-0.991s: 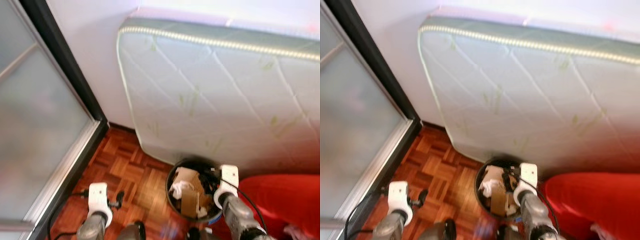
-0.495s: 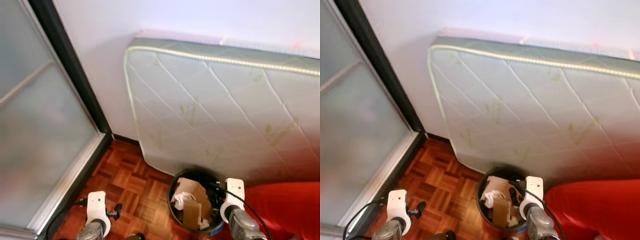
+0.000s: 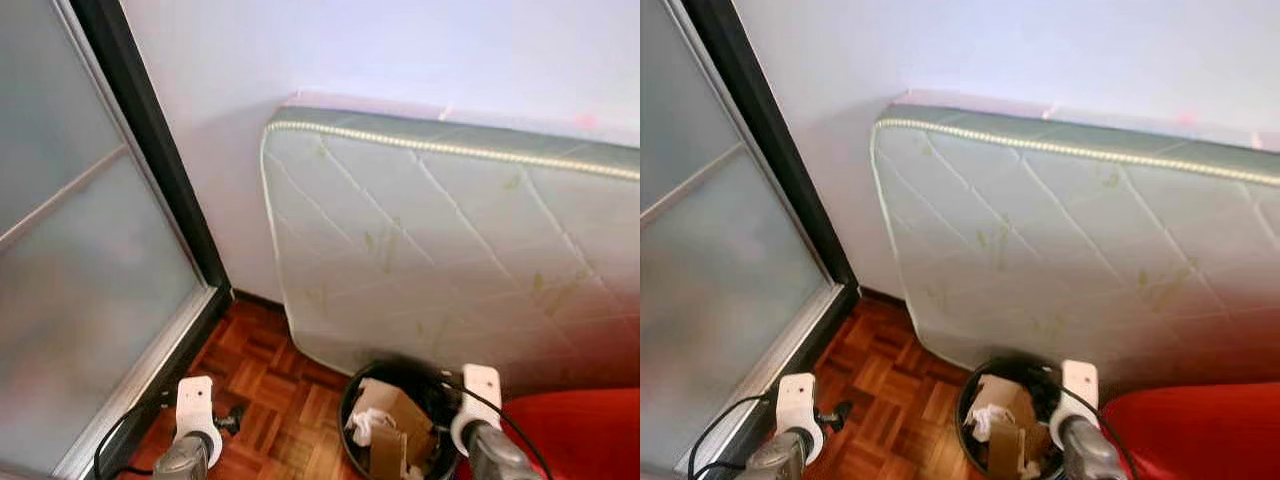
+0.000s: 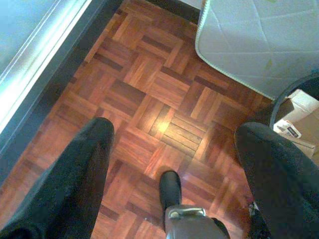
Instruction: Clean up the room
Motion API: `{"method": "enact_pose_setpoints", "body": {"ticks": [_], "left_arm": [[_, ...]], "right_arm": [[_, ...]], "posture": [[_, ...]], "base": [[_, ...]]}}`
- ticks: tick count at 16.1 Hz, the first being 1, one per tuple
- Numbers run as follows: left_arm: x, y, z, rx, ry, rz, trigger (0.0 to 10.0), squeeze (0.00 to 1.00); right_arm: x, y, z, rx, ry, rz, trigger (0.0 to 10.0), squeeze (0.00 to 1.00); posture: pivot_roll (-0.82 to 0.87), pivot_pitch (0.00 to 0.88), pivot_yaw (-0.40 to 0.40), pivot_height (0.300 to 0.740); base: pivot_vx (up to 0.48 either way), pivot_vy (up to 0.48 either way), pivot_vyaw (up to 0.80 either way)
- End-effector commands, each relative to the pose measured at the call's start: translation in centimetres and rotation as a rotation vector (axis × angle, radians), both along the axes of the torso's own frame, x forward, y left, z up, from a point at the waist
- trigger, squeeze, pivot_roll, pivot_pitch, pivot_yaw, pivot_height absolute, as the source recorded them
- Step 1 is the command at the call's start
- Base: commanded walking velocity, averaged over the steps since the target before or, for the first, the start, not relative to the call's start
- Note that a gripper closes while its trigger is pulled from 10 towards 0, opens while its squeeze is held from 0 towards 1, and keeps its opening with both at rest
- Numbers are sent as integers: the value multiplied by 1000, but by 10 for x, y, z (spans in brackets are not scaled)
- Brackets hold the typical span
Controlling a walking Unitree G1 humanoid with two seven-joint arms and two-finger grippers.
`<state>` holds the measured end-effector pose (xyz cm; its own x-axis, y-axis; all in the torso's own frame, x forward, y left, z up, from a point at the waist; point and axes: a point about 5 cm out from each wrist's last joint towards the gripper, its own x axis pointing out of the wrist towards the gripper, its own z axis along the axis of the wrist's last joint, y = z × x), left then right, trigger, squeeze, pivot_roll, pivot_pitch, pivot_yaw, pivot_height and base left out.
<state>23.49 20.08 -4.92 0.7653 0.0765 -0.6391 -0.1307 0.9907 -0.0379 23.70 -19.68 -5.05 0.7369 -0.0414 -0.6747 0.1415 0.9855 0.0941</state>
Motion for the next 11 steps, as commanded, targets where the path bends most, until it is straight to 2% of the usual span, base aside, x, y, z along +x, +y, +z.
{"method": "enact_pose_setpoints", "body": {"ticks": [1, 4, 7, 11], "left_arm": [[-9, 4, -6, 10, 48, 13, 10000, 0], [-14, 2, -10, 7, 79, 13, 10000, 0], [-18, -4, -14, 2, 103, 10, 10000, 0], [-15, -6, -13, 14, 114, -15, 10000, 0]], "right_arm": [[-7, 0, -5, 0, 36, -6, 10000, 0], [-11, -3, -7, -3, 46, -25, 10000, 0], [5, -2, 2, -2, 11, -29, 10000, 0], [9, -3, 5, -8, 12, -45, 10000, 0]], "posture": [[7, 26, 26, 740], [0, 14, 26, 740], [-4, 6, 22, 740], [-13, 0, 36, 740]], "base": [[0, 0, 0], [0, 0, 0], [0, 0, 0], [0, 0, 0]]}}
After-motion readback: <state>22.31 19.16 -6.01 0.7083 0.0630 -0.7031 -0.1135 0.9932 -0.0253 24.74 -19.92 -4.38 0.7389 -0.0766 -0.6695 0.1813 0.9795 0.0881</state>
